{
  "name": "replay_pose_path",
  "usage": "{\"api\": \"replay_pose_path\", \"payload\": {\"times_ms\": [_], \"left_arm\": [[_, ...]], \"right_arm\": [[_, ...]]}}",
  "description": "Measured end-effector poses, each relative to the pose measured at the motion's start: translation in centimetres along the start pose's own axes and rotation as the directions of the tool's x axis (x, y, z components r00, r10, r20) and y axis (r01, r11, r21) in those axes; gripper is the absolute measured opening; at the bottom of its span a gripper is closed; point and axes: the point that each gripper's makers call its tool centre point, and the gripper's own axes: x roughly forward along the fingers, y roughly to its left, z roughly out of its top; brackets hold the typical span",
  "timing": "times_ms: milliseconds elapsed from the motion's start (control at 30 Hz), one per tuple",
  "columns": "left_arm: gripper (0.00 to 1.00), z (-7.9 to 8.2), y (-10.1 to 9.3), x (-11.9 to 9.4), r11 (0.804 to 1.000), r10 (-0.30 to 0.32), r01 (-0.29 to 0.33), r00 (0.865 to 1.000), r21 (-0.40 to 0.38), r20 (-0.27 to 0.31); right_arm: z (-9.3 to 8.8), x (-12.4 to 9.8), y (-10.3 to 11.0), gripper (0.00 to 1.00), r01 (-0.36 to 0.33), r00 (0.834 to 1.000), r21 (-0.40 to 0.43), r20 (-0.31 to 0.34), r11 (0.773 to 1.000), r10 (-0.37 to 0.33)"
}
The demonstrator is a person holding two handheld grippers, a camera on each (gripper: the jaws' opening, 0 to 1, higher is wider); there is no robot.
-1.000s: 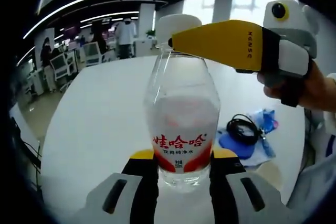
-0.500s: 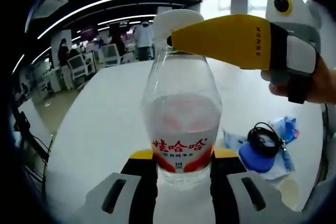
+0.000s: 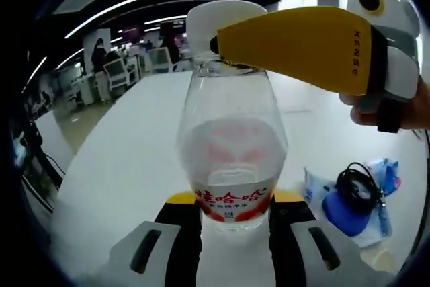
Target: Arrange the tabletop items into an orderly group along one side of the table until the central work area is clear of visible clutter.
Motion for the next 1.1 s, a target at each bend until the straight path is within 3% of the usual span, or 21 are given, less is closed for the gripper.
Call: {"api": "replay_pose_path", "payload": {"times_ms": [133,433,867,1100], "left_arm": [[0.35,-0.5,0.1,0.3,1.000,0.013,-0.013,1.000,-0.008,-0.013],[0.35,-0.2,0.3,1.8,0.999,0.026,-0.026,1.000,0.030,-0.002],[0.35,-0.6,0.4,1.8,0.999,0.034,-0.034,0.999,0.034,0.005],[0.36,-0.7,0.2,1.5,0.998,0.047,-0.049,0.998,0.042,0.046]], "right_arm": [[-0.8,0.2,0.3,0.17,-0.021,1.000,-0.020,-0.014,1.000,0.021],[-1.0,-0.3,-0.3,0.17,-0.036,0.999,0.008,0.027,0.999,0.036],[-1.5,-0.3,-0.2,0.18,-0.064,0.996,0.033,0.059,0.997,0.062],[-1.7,-0.6,0.2,0.18,-0.056,0.996,0.060,0.078,0.997,0.052]]}}
